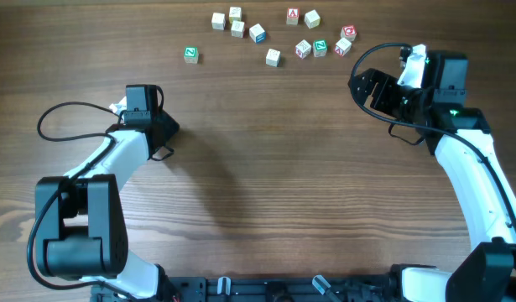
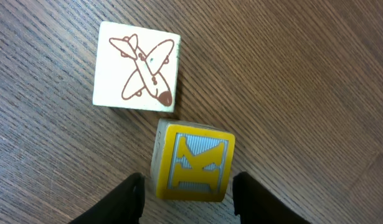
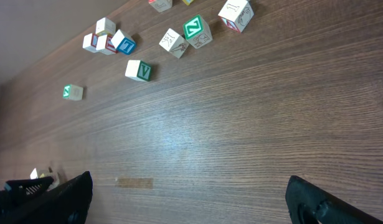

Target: Form a circle

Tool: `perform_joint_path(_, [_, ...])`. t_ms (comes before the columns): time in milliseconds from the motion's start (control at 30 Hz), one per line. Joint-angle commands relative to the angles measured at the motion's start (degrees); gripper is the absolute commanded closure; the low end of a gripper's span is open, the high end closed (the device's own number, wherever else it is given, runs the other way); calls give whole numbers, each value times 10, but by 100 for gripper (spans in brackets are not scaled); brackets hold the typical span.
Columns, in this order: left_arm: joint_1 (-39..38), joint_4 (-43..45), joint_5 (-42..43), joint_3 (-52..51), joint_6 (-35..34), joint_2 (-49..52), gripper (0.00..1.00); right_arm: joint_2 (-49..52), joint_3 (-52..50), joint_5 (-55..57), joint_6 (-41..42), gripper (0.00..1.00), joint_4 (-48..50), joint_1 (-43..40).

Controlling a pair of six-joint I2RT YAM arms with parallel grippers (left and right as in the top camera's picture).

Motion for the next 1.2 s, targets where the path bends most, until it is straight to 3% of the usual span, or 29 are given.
perform_joint_path(0, [-1, 2, 3, -4, 3, 7, 49, 5, 10, 10, 3, 0, 0, 0])
perform_joint_path(167, [-1, 1, 3, -1, 3, -13, 45, 5, 10, 10, 3, 0, 0, 0])
perform_joint_path(400, [-1, -58, 22, -1, 26, -141, 44, 5, 10, 10, 3, 0, 0, 0])
perform_joint_path(467, [0, -87, 17, -1, 35, -173, 53, 5, 10, 10, 3, 0, 0, 0])
perform_joint_path(533, [1, -127, -31, -1, 35, -174, 77, 5, 10, 10, 3, 0, 0, 0])
perform_joint_path(567, [7, -142, -38, -1, 34, -167, 83, 5, 10, 10, 3, 0, 0, 0])
perform_joint_path(767, [34, -150, -35, -4, 33, -106, 85, 5, 10, 10, 3, 0, -3, 0])
perform_joint_path(1033, [35, -96, -12, -4, 33, -73, 81, 5, 10, 10, 3, 0, -3, 0])
perform_joint_path(1067, [35, -97, -12, -4, 33, -73, 82, 5, 10, 10, 3, 6, -3, 0])
perform_joint_path(1100, [35, -97, -12, -3, 33, -73, 90, 5, 10, 10, 3, 35, -2, 0])
perform_joint_path(1133, [35, -97, -12, -2, 33, -78, 96, 5, 10, 10, 3, 55, -1, 0])
perform_joint_path(1167, [35, -97, -12, 0, 33, -87, 96, 5, 10, 10, 4, 84, -1, 0])
